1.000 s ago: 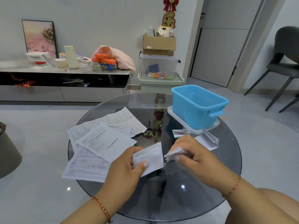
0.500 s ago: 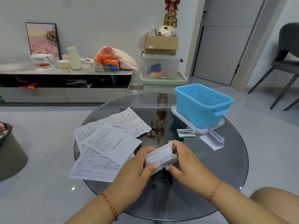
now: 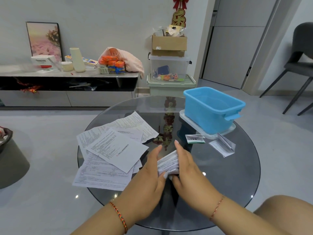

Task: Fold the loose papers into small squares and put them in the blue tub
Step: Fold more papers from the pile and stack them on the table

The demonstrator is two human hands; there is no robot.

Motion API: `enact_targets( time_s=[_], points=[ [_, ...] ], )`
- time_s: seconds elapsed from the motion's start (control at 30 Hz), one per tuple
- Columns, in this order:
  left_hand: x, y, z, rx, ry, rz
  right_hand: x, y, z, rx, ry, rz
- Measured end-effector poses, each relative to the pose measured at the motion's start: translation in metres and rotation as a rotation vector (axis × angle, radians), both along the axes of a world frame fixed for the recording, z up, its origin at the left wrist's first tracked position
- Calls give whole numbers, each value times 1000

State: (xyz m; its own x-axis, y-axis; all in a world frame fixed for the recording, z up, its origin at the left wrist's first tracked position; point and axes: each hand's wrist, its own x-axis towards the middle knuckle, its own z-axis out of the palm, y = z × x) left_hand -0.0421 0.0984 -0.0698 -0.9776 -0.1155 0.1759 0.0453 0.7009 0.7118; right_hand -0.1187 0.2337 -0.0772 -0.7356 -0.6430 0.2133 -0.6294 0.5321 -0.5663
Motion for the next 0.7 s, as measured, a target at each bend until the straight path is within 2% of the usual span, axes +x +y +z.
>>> enact_targets(
  time_s=[0.2,0.33,0.4,0.5,0.7],
  points=[
    [0,3,-3,65,20,-2,6,-1,1,11,3,-7],
    [-4,1,-5,99,85,73,10,0,5,-8,-71,-67],
    [-6,-2,-8,142,87,119,9,5,6,16,19,-185],
    [-8,-5,-10,162,83,146,4,13,4,151,317,-309],
    [-8,-1,-11,137,42,119,14,3,-2,237,548,-215]
  ],
)
